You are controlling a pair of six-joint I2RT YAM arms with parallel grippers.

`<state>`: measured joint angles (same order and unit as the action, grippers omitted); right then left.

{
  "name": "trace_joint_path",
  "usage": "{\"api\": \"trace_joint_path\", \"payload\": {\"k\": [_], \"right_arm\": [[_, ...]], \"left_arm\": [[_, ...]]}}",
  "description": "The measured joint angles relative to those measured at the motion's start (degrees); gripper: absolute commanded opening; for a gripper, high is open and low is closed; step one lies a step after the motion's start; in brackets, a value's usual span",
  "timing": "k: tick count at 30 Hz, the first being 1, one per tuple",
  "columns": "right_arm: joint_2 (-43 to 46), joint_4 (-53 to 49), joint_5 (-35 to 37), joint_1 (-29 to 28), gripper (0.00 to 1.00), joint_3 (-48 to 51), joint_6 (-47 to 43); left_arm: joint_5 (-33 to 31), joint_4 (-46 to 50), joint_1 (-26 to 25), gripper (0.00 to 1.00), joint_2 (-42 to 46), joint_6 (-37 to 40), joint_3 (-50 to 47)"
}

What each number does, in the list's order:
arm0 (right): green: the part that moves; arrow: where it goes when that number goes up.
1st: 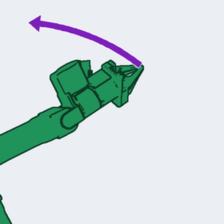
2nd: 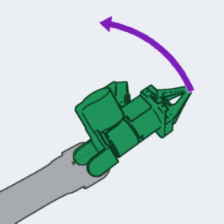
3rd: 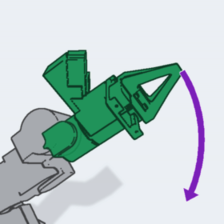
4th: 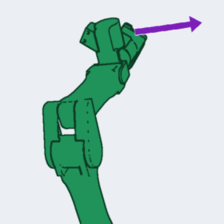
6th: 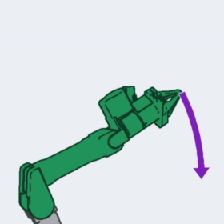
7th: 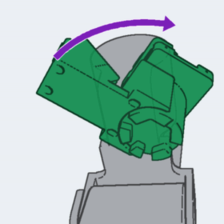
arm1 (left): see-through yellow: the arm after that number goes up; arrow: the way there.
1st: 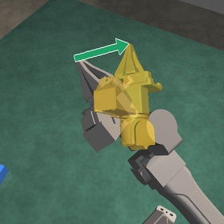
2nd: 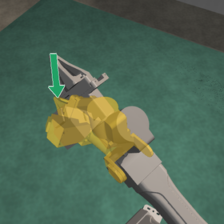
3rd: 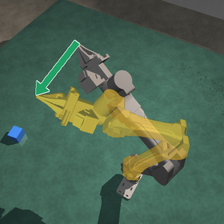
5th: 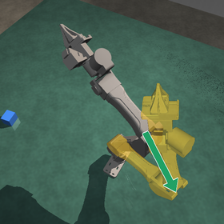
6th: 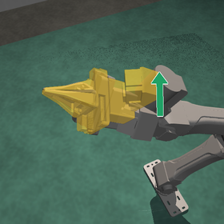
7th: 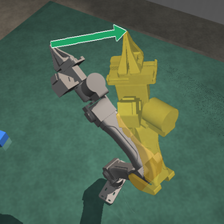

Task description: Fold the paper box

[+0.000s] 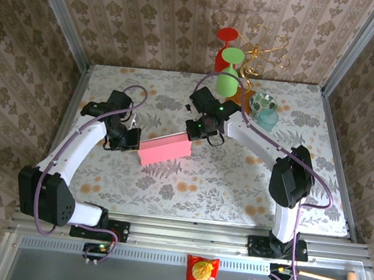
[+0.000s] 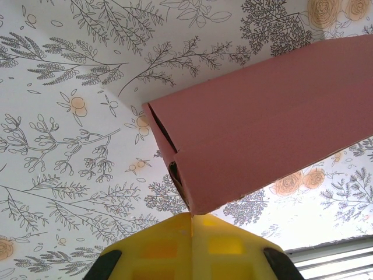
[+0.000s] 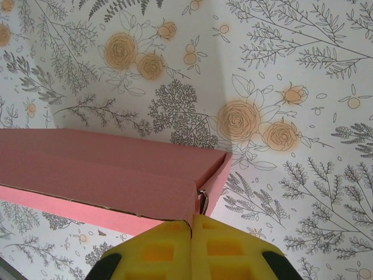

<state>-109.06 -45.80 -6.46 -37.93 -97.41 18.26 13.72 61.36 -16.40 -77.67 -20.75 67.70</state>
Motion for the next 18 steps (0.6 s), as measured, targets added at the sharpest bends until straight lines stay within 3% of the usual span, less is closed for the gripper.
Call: {"api": "trace_joint_path", "payload": {"k": [10, 18], "right_arm": [[-0.3, 0.0, 0.1, 0.0, 0.00, 0.1, 0.0], [4.3, 8.5, 1.2, -1.0, 0.00, 8.9, -0.3]], "left_arm": [[0.0, 0.0, 0.0, 0.00, 0.0, 0.0, 0.0], [0.0, -1.0, 0.0, 0.00, 0.0, -0.2, -1.2]]}}
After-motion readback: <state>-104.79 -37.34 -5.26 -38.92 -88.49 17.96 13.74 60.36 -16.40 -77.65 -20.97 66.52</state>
